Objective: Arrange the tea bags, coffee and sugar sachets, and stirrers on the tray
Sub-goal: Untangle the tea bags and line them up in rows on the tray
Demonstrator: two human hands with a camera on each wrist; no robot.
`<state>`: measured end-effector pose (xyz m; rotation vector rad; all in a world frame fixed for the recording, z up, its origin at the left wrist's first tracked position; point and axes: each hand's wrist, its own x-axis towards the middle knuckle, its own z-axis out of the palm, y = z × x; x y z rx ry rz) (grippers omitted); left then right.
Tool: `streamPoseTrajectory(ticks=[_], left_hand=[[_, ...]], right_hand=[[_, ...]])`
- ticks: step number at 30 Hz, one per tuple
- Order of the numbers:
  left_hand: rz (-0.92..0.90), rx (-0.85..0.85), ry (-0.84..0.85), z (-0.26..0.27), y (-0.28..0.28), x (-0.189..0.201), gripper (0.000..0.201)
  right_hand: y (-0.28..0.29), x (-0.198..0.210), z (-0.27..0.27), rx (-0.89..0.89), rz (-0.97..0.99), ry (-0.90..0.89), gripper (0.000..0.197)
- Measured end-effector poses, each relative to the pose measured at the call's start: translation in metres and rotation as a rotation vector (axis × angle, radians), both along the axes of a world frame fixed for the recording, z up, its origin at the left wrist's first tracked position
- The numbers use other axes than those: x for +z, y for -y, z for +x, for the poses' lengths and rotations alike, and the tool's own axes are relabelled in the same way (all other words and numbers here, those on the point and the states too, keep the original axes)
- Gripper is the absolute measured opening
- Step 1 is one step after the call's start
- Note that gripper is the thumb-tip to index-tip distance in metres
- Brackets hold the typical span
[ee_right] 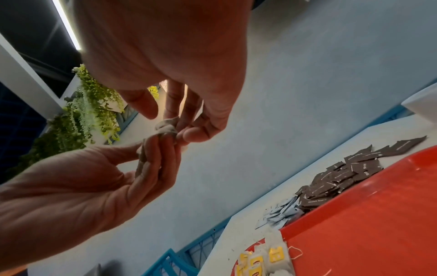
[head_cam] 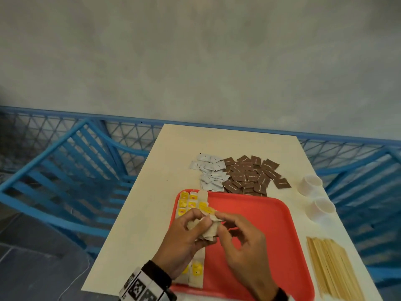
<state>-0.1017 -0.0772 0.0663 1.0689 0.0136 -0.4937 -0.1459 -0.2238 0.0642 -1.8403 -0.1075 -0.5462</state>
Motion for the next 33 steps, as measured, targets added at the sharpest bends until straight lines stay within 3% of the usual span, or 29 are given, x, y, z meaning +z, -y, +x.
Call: streamPoseTrajectory(ticks=[7,10,12,14,16,22,26,30,33], left_hand=[[0.127,-0.05,0.149,-0.008,-0.001,0.007,0.014],[0.146,-0.096,0.179,-0.008,-0.004,0.008,0.011],[0.158,-0.118,0.202,-0.007,-0.007,0.009,0.011],[0.162,-0.126,0.207,-0.006,-0.01,0.008,0.015],[0.155,-0.125,0.158,-0.004,-0.014,0.004,0.021],[0.011,-0.046,-0.136,0.009,-0.018,0.004,0.023],[0.015,0.011,-0.121,0.017,-0.014,0.017,0.011],[0.086,0.096,-0.103,0.022,-0.012,0.021,0.044],[0.084,0.134,-0.091,0.021,-0.011,0.023,0.04]], right_hand=[[0.0,0.008,0.003,-0.054,0.246,-0.206,0.016],[0.006,0.01,0.007,0.023,0.371,-0.304,0.026],[0.008,0.015,0.007,0.084,0.355,-0.361,0.02],[0.012,0.021,0.008,0.089,0.38,-0.347,0.013],[0.016,0.03,0.009,0.082,0.422,-0.292,0.017],[0.027,0.055,0.018,0.115,0.297,-0.212,0.015],[0.024,0.058,0.022,0.135,0.261,-0.22,0.006],[0.017,0.06,0.026,0.172,0.297,-0.226,0.01],[0.0,0.055,0.03,0.279,0.248,-0.309,0.009]])
